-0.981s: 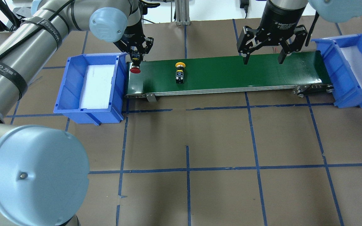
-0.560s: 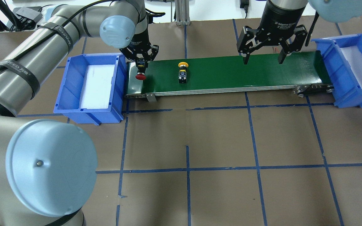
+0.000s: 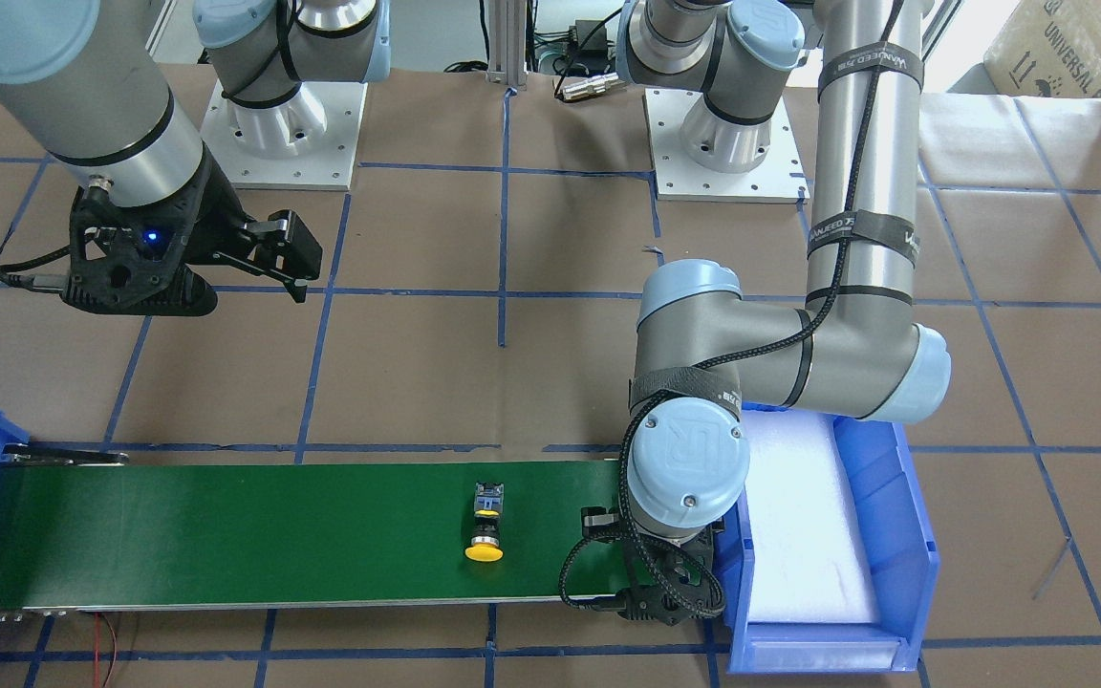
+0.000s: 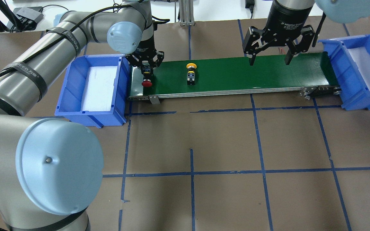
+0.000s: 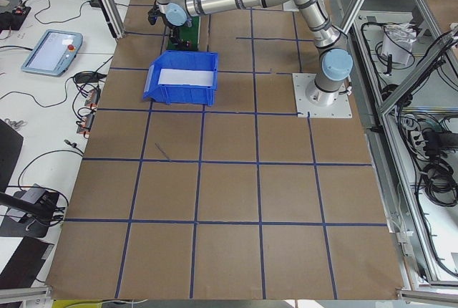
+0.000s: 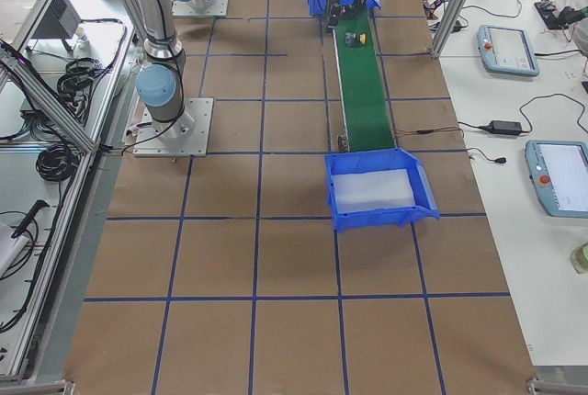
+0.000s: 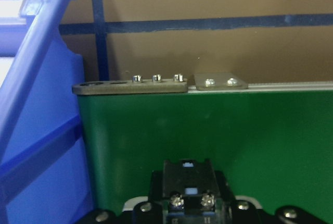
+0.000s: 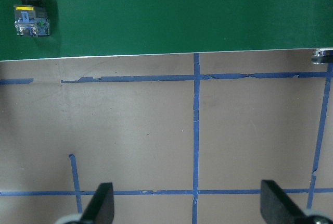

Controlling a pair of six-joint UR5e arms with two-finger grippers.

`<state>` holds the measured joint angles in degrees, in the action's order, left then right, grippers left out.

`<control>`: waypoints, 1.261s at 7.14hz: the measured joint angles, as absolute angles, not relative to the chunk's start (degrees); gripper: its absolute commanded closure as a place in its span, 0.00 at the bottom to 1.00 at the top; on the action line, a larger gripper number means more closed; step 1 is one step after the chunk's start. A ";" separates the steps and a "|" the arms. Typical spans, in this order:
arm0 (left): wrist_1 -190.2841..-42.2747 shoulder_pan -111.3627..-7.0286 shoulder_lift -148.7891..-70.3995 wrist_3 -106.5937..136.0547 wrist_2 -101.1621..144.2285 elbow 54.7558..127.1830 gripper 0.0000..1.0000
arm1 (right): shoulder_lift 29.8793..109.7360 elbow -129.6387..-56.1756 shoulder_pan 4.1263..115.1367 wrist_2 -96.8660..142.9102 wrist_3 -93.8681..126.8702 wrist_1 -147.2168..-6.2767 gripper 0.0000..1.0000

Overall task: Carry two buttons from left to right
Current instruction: 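Place the red button on the conveyor belt and open the left gripper, then withdraw the left gripper above the bin edge while buttons ride the belt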

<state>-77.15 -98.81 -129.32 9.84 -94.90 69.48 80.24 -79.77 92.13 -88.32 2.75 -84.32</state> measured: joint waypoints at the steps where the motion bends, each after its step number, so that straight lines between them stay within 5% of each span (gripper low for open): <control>1: -77.16 -98.84 -129.07 10.14 -94.86 69.50 0.00 | 80.24 -79.79 92.16 -88.26 2.79 -84.44 0.00; 5: -77.86 -99.01 -116.47 9.32 -93.46 71.72 0.00 | 80.09 -79.80 92.22 -88.27 2.87 -85.58 0.00; 9: -77.54 -96.90 -100.73 5.67 -92.64 84.17 0.00 | 80.05 -79.81 92.21 -88.36 2.84 -85.69 0.00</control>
<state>-77.54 -96.90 -100.73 5.67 -92.64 84.17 80.05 -79.81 92.21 -88.36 2.84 -85.69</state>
